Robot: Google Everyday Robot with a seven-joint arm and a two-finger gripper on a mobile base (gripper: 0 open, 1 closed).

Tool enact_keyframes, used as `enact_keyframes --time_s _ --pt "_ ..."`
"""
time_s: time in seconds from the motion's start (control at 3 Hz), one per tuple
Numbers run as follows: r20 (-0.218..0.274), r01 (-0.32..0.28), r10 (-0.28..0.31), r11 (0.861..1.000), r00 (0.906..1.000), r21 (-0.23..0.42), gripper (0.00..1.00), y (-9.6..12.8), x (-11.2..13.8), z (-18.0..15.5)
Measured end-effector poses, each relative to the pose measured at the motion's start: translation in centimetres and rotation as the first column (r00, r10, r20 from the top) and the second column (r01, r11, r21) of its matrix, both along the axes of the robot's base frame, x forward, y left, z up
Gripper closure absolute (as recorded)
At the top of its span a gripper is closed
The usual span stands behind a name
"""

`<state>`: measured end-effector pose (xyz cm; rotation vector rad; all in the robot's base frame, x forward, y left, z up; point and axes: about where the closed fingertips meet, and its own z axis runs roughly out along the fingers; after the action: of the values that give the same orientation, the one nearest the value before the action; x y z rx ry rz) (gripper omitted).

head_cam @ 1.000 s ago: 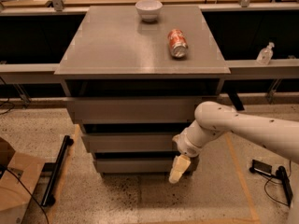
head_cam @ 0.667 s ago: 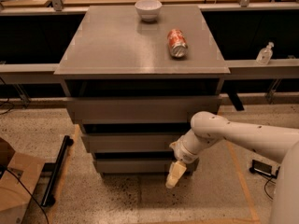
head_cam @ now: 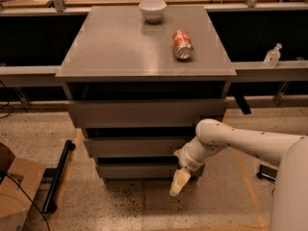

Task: Open bottom drawer

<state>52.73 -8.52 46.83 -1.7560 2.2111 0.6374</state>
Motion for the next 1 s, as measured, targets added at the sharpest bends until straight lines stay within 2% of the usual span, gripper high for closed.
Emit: enact_keyframes --time_s 0.33,0.67,1.0 --pt "-0.034 0.02 -0.02 1.0 0.9992 -0.003 0.0 -0.7 0.5 -3.1" --pt "-0.047 0.044 -0.044 0.999 0.9979 0.008 0.0 -1.7 1.3 -6.2" --pt "-0.048 0.064 -0.063 0.998 0.9968 0.021 0.0 -3.4 3.9 -11.6"
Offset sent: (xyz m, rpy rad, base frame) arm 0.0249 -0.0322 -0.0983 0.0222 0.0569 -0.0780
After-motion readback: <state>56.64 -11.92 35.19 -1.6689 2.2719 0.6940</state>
